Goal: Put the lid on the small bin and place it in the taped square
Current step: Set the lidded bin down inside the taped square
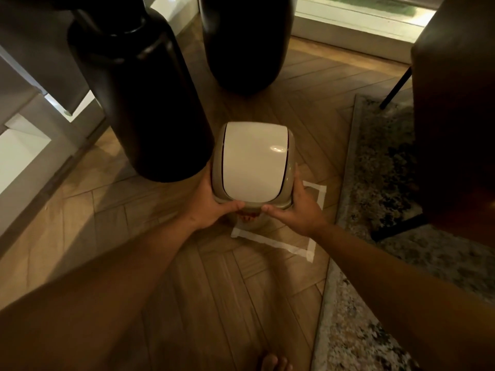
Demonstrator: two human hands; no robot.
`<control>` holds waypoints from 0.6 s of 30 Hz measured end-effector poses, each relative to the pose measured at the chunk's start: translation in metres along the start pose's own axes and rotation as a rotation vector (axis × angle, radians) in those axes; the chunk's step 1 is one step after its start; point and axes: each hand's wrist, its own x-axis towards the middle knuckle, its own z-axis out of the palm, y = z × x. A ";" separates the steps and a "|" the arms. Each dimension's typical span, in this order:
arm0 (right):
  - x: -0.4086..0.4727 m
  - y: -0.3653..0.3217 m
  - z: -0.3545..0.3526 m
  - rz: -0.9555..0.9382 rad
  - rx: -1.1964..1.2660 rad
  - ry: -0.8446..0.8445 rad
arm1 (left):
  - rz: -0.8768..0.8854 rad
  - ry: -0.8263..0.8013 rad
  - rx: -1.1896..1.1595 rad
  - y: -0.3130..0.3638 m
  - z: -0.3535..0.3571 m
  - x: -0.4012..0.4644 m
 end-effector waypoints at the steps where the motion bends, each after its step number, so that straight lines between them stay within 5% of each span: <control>1: 0.007 0.001 -0.002 0.000 -0.002 0.005 | -0.003 -0.004 0.005 -0.001 0.000 0.008; 18: 0.071 0.012 -0.024 0.014 -0.001 0.040 | -0.117 -0.085 0.093 -0.006 -0.009 0.090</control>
